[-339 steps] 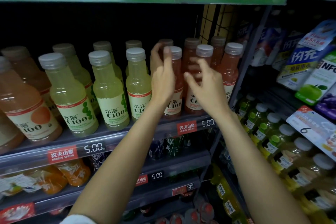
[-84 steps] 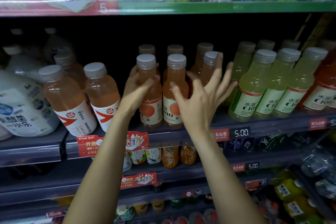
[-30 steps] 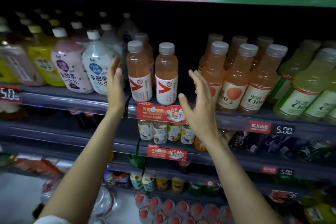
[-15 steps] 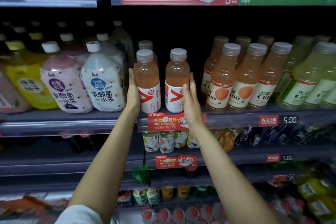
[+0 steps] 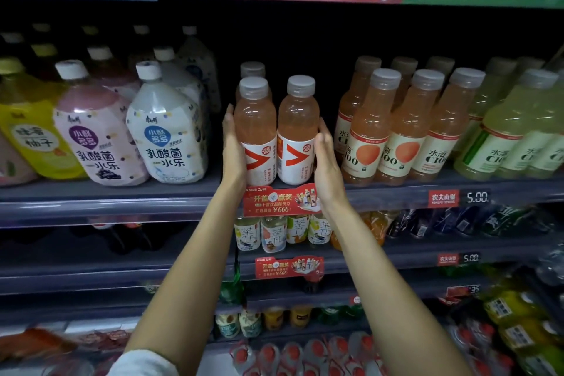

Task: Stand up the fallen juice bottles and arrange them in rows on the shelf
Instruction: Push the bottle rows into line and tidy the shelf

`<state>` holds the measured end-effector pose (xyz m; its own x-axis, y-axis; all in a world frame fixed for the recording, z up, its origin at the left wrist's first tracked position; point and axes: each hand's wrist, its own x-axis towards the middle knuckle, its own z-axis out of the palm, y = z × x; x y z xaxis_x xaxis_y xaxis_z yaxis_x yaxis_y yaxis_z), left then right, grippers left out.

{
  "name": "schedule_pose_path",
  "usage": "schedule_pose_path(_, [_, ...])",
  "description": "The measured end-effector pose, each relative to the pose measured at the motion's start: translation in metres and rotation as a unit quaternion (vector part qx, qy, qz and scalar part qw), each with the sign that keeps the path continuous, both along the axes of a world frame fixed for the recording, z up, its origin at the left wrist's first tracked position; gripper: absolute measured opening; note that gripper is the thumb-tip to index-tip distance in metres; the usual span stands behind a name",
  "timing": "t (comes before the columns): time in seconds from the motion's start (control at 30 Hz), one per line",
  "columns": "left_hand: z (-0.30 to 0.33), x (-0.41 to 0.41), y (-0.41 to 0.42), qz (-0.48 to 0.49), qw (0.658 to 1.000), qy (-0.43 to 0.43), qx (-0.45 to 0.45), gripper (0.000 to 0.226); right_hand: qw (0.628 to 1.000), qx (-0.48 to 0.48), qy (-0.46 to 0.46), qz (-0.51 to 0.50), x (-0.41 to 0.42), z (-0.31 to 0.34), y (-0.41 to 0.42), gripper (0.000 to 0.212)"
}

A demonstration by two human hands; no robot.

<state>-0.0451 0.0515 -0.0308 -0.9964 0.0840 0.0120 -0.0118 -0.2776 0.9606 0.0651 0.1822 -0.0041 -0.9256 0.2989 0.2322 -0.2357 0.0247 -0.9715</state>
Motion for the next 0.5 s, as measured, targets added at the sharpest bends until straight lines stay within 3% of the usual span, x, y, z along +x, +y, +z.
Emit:
schedule_pose_path(0.13, [0.004,0.002,-0.002,-0.021,1.0,0.015,0.009,0.106,1.0,0.008,0.001,0.007,-0.002,0.0,0.002,0.048])
schedule_pose_path(0.33, [0.021,-0.007,-0.004,-0.033,0.996,0.068,0.046,0.066,0.991,0.134,0.006,-0.015,-0.011,0.002,0.006,0.078])
schedule_pose_path(0.5, [0.02,-0.011,0.0,-0.058,0.996,0.052,0.04,0.068,0.988,0.154,0.016,-0.023,-0.014,-0.002,0.008,0.08])
